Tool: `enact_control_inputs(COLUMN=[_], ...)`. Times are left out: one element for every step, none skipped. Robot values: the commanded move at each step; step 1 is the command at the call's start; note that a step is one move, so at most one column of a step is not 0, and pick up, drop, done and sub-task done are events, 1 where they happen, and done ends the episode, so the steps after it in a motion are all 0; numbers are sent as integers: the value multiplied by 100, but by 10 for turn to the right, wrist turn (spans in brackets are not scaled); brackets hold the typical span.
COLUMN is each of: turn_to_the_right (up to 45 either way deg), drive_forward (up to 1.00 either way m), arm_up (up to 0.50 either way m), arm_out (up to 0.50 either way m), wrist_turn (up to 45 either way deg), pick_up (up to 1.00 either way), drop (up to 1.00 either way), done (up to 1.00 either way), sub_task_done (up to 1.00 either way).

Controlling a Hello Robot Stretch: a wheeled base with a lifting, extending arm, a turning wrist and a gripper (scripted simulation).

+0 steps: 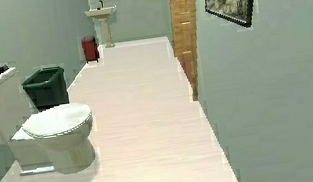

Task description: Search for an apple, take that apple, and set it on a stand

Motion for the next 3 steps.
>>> enact_control_inputs(turn_to_the_right=[-30,0,0], drive_forward=[0,100,100], arm_up=[0,0,0], arm_out=[0,0,0], wrist_turn=[0,0,0], pick_up=[0,0,0], drop=[0,0,0], done=[0,0,0], sub_task_done=[0,0,0])
